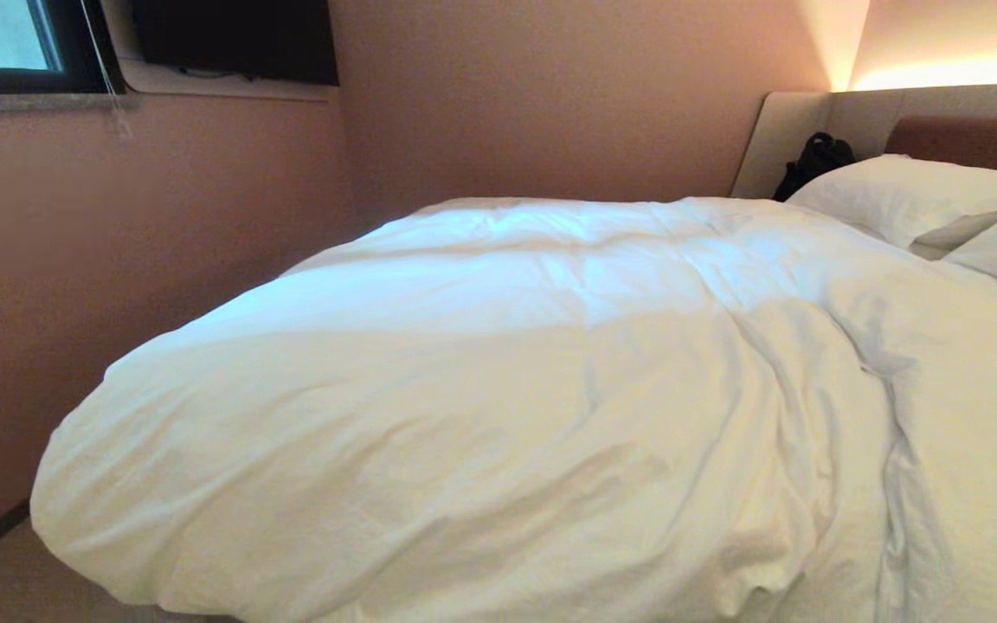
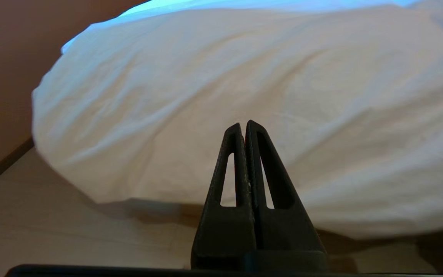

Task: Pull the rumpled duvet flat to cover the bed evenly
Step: Flatten the corners of the folded blanket

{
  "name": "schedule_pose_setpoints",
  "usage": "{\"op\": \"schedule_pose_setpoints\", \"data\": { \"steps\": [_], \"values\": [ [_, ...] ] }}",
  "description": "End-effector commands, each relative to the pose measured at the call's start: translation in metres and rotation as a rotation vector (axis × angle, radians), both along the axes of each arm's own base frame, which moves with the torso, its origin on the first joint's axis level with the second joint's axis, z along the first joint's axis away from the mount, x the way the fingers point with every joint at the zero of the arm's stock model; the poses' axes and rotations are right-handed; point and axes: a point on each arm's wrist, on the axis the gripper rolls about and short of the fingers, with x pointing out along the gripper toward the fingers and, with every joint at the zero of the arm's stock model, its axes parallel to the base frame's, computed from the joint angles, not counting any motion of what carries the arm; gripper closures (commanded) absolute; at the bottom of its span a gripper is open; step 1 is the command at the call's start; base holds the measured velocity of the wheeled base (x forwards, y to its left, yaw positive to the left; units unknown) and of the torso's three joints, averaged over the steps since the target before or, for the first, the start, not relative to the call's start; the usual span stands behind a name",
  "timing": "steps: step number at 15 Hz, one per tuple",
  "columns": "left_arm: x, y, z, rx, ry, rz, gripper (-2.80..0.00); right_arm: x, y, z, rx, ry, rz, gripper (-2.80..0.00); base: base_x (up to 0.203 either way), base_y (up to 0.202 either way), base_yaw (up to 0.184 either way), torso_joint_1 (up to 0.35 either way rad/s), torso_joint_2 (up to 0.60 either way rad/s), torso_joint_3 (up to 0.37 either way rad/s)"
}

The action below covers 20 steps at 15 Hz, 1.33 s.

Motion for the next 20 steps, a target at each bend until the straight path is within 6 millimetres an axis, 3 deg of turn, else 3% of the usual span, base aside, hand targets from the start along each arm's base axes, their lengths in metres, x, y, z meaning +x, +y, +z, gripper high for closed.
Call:
{"op": "schedule_pose_setpoints", "data": {
  "steps": [1,10,20],
  "values": [
    [0.0000,0.0000,0.0000,0.000,-0.001,0.000,0.00,0.0000,0.0000,0.0000,0.000,0.000,0.001,0.00,-0.202,0.000,0.006,0.002,0.00,0.006],
    [0.0000,0.0000,-0.0001,0.000,0.000,0.001,0.00,0.0000,0.0000,0.0001,-0.002,-0.002,0.001,0.00,-0.027,0.000,0.000,-0.001,0.00,0.001],
    [0.0000,0.0000,-0.0001,0.000,0.000,0.001,0.00,0.0000,0.0000,0.0001,0.000,-0.002,0.001,0.00,0.000,-0.182,0.001,0.003,0.00,0.002]
  ]
}}
